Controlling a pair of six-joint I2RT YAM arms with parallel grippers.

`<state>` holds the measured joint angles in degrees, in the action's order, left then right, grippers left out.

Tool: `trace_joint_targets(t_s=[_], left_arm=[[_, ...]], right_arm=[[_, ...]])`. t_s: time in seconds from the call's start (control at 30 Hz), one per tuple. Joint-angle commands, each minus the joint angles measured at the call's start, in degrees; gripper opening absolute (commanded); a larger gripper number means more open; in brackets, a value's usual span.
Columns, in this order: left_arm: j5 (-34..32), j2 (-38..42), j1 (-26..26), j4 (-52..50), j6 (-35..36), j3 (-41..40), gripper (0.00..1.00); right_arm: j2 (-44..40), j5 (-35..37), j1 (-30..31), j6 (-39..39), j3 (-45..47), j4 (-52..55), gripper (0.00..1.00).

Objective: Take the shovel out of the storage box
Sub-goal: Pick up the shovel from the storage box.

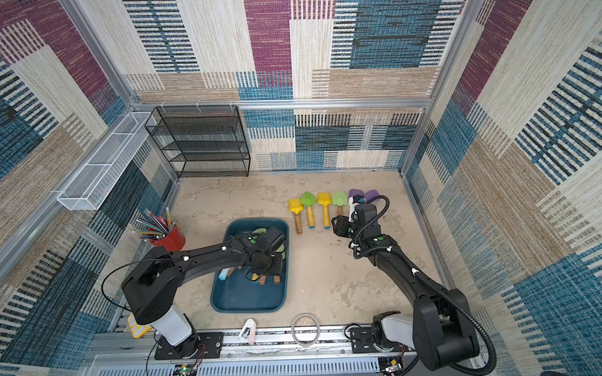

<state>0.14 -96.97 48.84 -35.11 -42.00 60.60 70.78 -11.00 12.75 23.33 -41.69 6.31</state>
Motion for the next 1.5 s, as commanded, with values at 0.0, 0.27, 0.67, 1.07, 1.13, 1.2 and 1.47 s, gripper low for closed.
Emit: trace_joint_targets(t_s=[0.0,0.27,0.67,1.07,1.13,1.2,1.47], left_arm=[[-4.48,-0.09,1.17,-3.89,1.63,0.65,0.43],[-8.81,-1.62,3.71,-6.02,2.01,1.19,0.41],[-10.63,-4.11,5.3,-8.08,2.93,3.98,0.28],[-13.57,1.4,5.3,-14.35,0.96,6.45,0.14],[-14.31,2.63,5.14,-15.17,1.0,6.79,0.14],[-14.86,3.71,4.64,-15.87,1.25,6.99,0.14],[-11.61,12.54,-1.55,-13.64,3.12,3.33,0.14]], right_arm=[[-0.25,-0.77,0.16,0.05,-0.91,-1.16,0.53],[-0.21,-0.95,0.7,0.38,-0.85,-1.37,0.53],[-0.09,-0.85,1.48,0.94,0.21,-2.36,0.53],[-1.85,-2.02,2.35,1.01,-0.38,-2.0,0.54],[-2.09,-2.73,2.94,1.43,-0.83,-2.05,0.54],[-2.35,-3.41,3.81,2.01,-1.08,-2.13,0.54],[-2.48,-12.18,9.36,5.16,-0.85,-7.24,0.57]])
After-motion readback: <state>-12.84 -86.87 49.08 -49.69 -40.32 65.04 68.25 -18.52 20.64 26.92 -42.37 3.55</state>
